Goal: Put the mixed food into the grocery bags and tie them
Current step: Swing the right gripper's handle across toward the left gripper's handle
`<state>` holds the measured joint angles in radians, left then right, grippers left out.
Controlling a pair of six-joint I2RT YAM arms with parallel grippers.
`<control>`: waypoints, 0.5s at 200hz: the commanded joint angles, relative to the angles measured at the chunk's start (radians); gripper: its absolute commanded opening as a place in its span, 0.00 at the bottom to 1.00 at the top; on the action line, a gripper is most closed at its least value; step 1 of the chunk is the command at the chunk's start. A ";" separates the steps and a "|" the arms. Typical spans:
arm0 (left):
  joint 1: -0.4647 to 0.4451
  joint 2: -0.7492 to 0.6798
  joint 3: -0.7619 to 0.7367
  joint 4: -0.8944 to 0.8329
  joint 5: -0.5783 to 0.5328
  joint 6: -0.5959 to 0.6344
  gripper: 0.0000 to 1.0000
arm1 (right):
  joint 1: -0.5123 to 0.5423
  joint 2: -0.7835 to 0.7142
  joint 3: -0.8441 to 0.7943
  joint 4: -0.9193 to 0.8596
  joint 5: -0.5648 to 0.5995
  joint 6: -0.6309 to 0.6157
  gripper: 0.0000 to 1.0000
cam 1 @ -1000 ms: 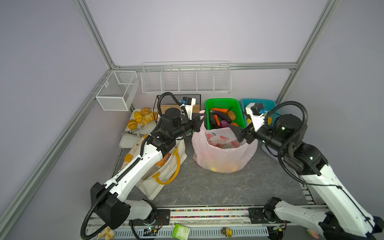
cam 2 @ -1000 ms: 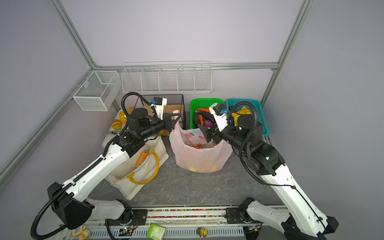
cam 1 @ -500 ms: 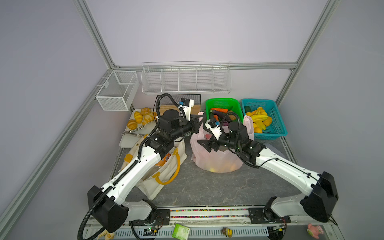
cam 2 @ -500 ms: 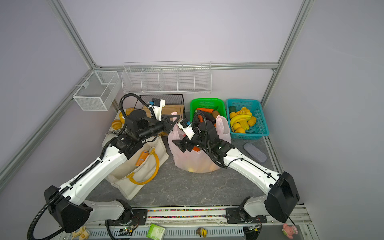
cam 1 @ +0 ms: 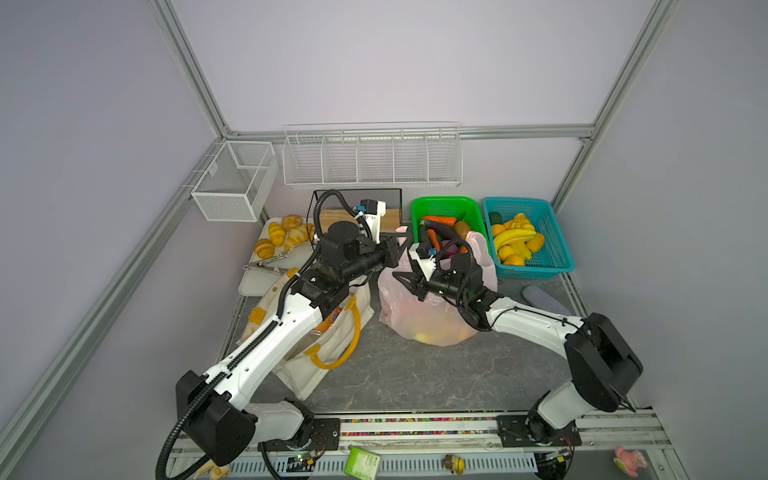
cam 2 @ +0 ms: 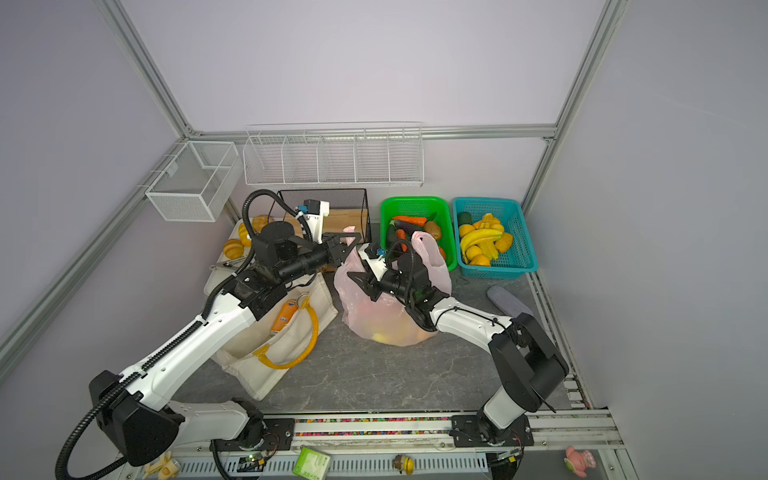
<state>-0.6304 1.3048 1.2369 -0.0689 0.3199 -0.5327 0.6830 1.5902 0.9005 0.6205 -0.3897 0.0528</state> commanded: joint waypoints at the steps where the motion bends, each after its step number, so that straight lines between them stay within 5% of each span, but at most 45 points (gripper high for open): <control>1: 0.000 -0.030 -0.001 0.082 0.022 -0.075 0.00 | -0.010 -0.037 -0.049 0.059 0.009 0.012 0.35; 13: -0.002 -0.028 -0.002 0.085 0.030 -0.081 0.00 | 0.002 -0.068 -0.038 0.009 0.054 -0.004 0.45; 32: -0.002 -0.027 -0.011 0.098 0.033 -0.089 0.00 | 0.037 -0.117 -0.034 -0.003 0.135 -0.025 0.79; 57: -0.003 -0.027 -0.019 0.106 0.025 -0.099 0.00 | 0.088 -0.131 -0.028 0.024 0.229 -0.011 0.99; 100: -0.011 -0.024 -0.022 0.124 0.011 -0.141 0.00 | 0.164 -0.073 0.065 0.122 0.505 0.059 0.97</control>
<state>-0.6315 1.3006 1.2240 0.0055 0.3374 -0.6331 0.8211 1.4773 0.9092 0.6571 -0.0967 0.0639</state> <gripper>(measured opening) 0.047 0.947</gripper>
